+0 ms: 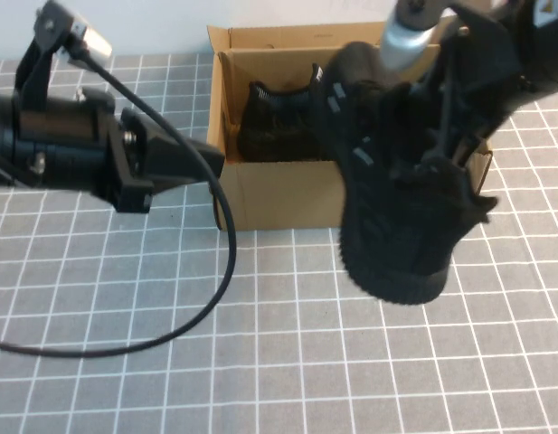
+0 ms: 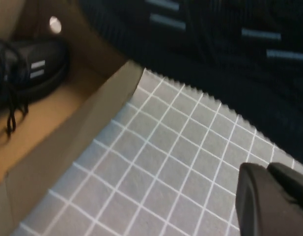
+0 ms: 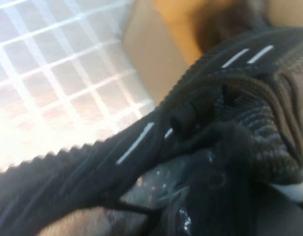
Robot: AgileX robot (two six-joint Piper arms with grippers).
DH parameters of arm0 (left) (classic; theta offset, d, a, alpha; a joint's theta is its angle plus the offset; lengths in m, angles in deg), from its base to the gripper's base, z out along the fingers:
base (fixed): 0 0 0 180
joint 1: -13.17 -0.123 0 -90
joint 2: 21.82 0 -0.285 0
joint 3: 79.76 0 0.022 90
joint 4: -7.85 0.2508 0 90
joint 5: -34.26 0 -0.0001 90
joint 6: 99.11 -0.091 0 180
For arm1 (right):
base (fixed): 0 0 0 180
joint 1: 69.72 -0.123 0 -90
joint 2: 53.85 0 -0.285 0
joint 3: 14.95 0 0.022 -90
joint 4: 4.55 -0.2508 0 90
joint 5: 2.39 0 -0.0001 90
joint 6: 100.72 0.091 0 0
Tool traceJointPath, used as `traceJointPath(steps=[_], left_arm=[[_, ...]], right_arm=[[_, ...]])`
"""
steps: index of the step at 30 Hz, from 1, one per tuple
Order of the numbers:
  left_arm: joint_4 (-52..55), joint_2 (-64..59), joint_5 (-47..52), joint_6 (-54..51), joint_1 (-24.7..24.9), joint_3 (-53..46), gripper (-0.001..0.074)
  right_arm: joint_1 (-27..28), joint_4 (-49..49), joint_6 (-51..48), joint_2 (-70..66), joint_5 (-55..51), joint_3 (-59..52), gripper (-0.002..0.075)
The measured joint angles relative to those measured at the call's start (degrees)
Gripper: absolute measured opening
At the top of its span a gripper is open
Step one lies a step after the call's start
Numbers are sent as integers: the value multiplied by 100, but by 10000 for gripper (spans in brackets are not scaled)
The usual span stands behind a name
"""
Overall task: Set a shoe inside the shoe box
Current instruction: Hand over the shoe
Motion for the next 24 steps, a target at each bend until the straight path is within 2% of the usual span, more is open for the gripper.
traceJointPath(steps=[5, 9, 12, 14, 16, 24], left_arm=[[-54, -286, 418, -536, 0, 437, 58], [-194, -448, 525, -849, 64, 644, 195], [-208, -514, 528, -1272, 247, 712, 311], [-208, -513, 538, -1499, 408, 712, 370], [-218, -513, 553, -1724, 627, 712, 397], [-218, -556, 555, -2267, 1310, 725, 422]], right_arm=[[0, -741, -1588, -203, -534, 352, 18], [0, -1221, -3201, -195, -925, 381, 18], [0, -1427, -3869, -195, -1256, 385, 18], [0, -1470, -4069, -195, -1439, 385, 18], [0, -1483, -4169, -195, -1573, 385, 18], [0, -1493, -4259, -205, -1623, 385, 18]])
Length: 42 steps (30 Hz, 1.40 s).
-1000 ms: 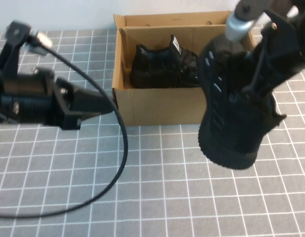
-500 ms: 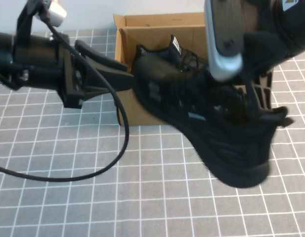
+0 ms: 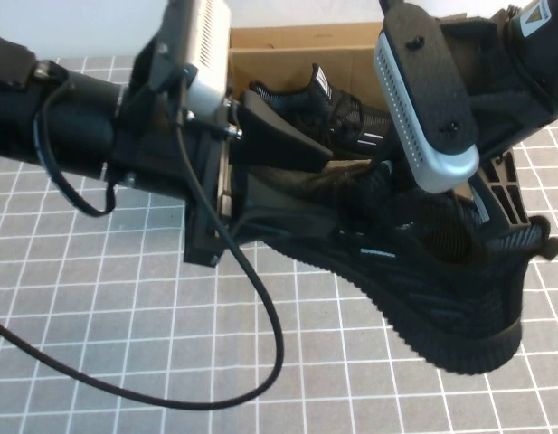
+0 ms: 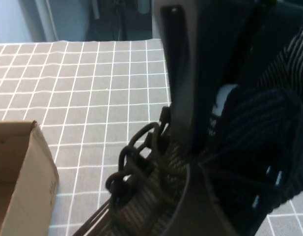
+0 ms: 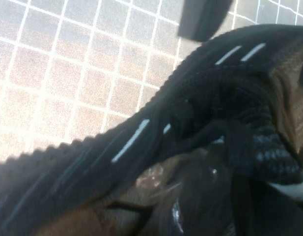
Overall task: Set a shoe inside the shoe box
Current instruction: Hand over the shoe, then place the shoe in the shoe box
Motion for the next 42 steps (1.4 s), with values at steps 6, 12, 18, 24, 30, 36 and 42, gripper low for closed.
traceJointPath(steps=[6, 12, 18, 24, 30, 36, 42], left_arm=[[0, -295, 0, -209, 73, 45, 434], [0, -624, -68, -322, 82, 165, 436], [-66, -772, -101, -424, 82, 273, 437], [-163, -1001, -12, -434, 153, 291, 437], [-164, -1140, -12, -434, 332, 315, 436], [-113, -1181, -44, -346, 354, 314, 330], [-113, -1185, -168, -298, 388, 318, 81]], right_arm=[[0, -124, -206, 0, 0, 0, 18], [0, -249, -470, 0, 0, 0, 18], [0, -260, -534, 0, 0, 0, 18], [25, -260, -651, -12, 0, 0, 18], [43, -209, -700, -25, -54, 0, 17], [43, -187, -700, -25, -82, 0, 17], [43, -176, -700, -49, -60, 0, 17]])
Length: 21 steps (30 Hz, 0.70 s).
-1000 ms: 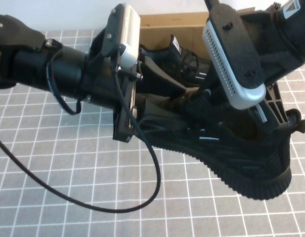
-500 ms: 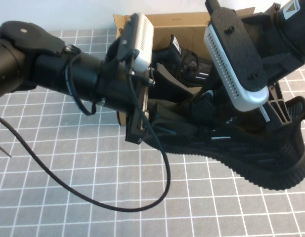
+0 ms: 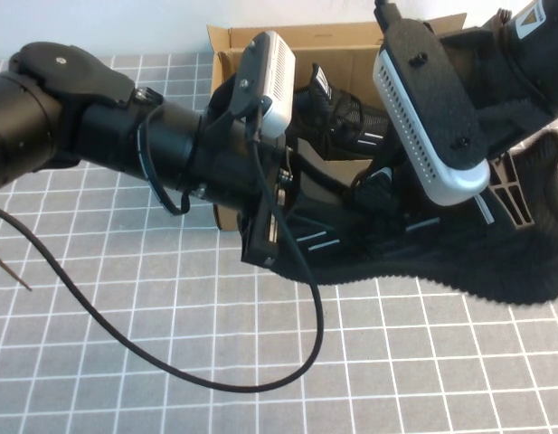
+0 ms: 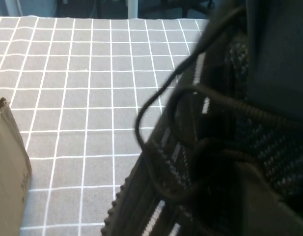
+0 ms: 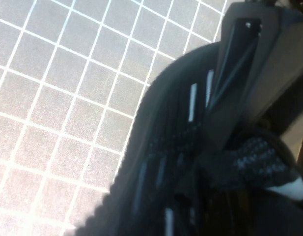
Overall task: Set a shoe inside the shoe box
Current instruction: Place the shoe in the shoe box
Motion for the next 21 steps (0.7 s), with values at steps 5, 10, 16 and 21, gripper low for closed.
traceJointPath(steps=[5, 10, 16, 21], left_arm=[[-10, 0, -88, 12, 0, 0, 43], [101, -23, -503, 34, 0, 0, 44], [310, -104, -1200, 45, 0, 0, 30], [318, -129, -1806, 56, 0, 68, 29]], right_arm=[[0, 23, 593, -13, 52, 0, 27], [0, 168, 1716, -13, 319, 9, 168], [0, 1056, 3005, 60, 504, 58, 295], [0, 1985, 3855, 306, 500, 58, 224]])
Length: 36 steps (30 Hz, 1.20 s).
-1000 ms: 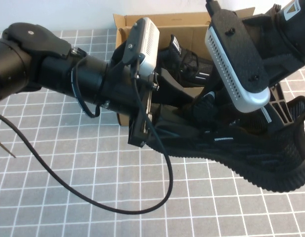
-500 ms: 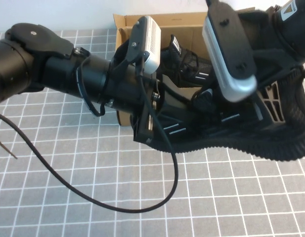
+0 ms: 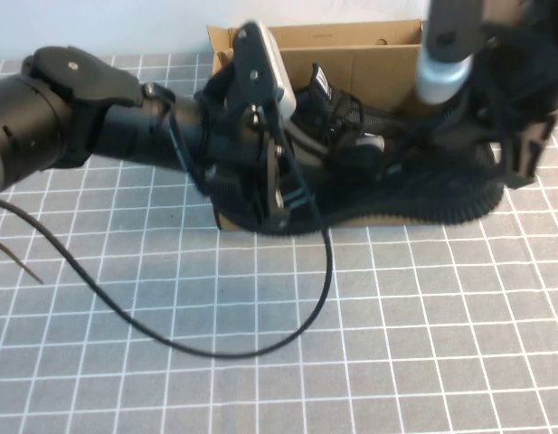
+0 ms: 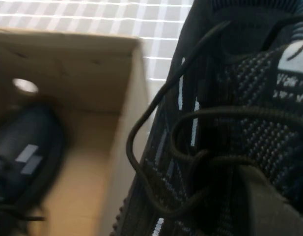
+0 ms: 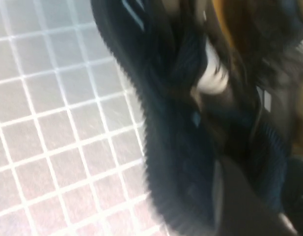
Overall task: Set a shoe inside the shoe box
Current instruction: Place the shoe in the shoe box
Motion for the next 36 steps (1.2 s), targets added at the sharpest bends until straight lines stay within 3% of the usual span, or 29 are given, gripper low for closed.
traceJointPath(steps=[5, 8, 14, 21, 36], left_arm=[[-55, -48, -710, 0, 0, 450, 29], [-105, -179, -1110, 0, 0, 835, 29], [-128, -817, -1249, -193, 0, 1677, 29], [207, -1525, -1238, -228, 0, 2429, 29], [768, -1943, -1204, -228, 0, 2511, 28]], right_arm=[[0, 343, 805, 374, -312, 0, 42], [0, 485, 1450, 559, -405, 2, 1], [0, 594, 2533, 846, -440, 2, -13], [0, 650, 2997, 1454, -440, -425, -15], [0, 480, 3174, 3123, -462, -2292, -16]])
